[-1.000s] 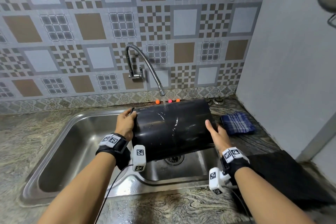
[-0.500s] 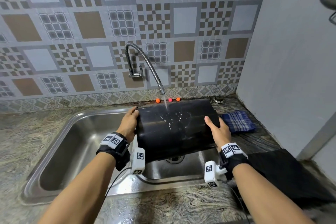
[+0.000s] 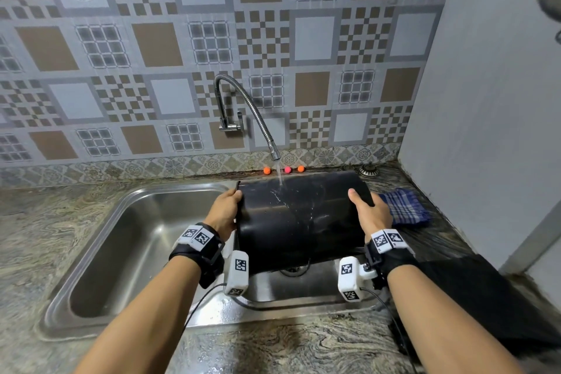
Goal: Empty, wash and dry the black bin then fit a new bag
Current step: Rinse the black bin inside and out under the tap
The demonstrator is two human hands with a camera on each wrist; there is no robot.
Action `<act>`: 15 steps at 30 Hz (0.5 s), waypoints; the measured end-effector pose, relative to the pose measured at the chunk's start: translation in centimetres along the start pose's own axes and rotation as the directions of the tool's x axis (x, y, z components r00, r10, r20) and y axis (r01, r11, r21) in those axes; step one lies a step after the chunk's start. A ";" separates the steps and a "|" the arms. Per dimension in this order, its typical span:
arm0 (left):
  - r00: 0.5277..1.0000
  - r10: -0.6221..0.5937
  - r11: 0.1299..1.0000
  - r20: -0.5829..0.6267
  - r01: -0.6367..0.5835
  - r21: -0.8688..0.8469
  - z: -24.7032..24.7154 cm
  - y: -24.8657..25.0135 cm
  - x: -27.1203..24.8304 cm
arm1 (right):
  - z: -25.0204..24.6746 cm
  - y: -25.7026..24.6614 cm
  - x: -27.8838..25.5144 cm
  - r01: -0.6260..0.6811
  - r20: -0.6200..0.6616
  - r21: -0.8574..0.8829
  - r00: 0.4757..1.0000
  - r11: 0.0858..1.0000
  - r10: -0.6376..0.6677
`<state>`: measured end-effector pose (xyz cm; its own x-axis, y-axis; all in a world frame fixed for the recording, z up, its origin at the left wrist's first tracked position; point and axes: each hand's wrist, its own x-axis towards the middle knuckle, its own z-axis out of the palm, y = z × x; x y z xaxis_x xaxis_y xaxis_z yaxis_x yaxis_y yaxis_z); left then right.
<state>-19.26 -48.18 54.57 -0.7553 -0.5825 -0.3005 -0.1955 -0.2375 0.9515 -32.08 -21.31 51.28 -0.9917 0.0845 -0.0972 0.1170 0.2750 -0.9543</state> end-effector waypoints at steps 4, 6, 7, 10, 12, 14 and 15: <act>0.987 0.133 0.989 -0.093 -0.126 0.070 -0.5 -1.7 1.7 | 0.0 -0.1 -0.1 0.001 -0.031 0.021 1.000 1.000 -0.001; 0.976 0.158 0.982 -0.147 -0.139 0.129 -1.3 -3.7 4.9 | 0.1 0.0 -0.2 -0.002 -0.034 0.035 0.999 0.999 0.003; 0.974 0.159 0.980 -0.160 -0.137 0.141 -1.1 -3.4 4.8 | 0.1 0.0 -0.1 -0.005 -0.040 0.033 0.999 0.999 0.006; 0.994 0.096 0.993 -0.057 -0.092 0.076 0.4 0.0 0.0 | 0.2 -0.3 -0.1 -0.015 -0.056 0.045 0.998 0.999 0.017; 0.999 0.042 0.999 0.021 -0.042 -0.010 0.5 0.6 -0.8 | 0.2 -0.8 -0.1 -0.018 -0.063 0.043 0.998 0.999 0.020; 0.994 0.067 0.997 0.085 -0.064 -0.044 0.1 0.4 -0.4 | 0.2 -1.0 0.2 -0.021 -0.053 0.035 0.998 0.999 0.022; 0.988 0.091 0.995 0.123 -0.084 -0.060 -0.2 0.4 -0.4 | 0.2 -1.2 0.4 -0.024 -0.042 0.033 0.999 0.999 0.025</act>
<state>-18.89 -48.20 55.02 -0.8411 -0.5015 -0.2027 -0.0938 -0.2338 0.9677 -32.60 -21.77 52.35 -0.9853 0.1315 -0.1093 0.1387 0.2413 -0.9605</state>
